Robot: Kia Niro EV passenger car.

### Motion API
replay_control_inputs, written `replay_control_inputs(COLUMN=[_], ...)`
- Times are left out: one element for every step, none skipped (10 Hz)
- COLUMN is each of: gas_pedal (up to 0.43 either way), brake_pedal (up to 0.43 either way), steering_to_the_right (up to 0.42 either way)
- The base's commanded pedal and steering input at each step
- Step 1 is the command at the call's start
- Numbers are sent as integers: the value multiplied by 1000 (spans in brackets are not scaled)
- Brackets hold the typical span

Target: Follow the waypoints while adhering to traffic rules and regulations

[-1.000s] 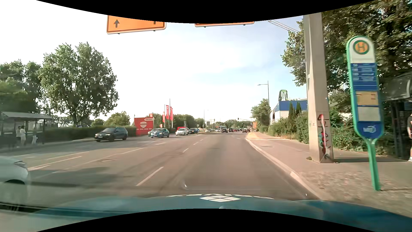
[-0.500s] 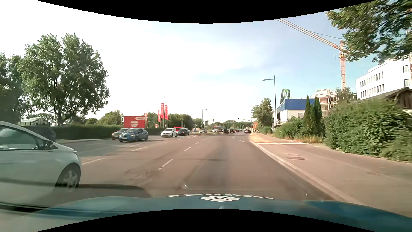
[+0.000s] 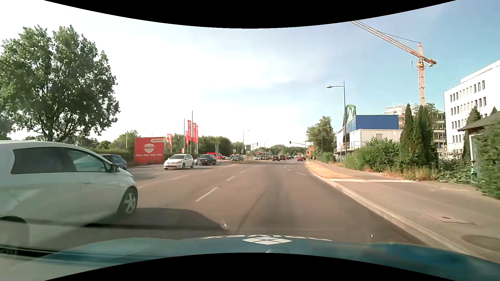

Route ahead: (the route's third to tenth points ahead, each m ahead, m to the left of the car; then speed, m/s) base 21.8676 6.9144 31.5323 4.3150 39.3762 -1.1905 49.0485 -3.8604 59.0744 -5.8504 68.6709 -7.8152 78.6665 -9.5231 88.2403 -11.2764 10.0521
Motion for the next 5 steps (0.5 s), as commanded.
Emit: replay_control_inputs(gas_pedal=[209, 209, 209, 209, 209], brake_pedal=[0, 0, 0, 0, 0], steering_to_the_right=[7, 8, 8, 9, 9])
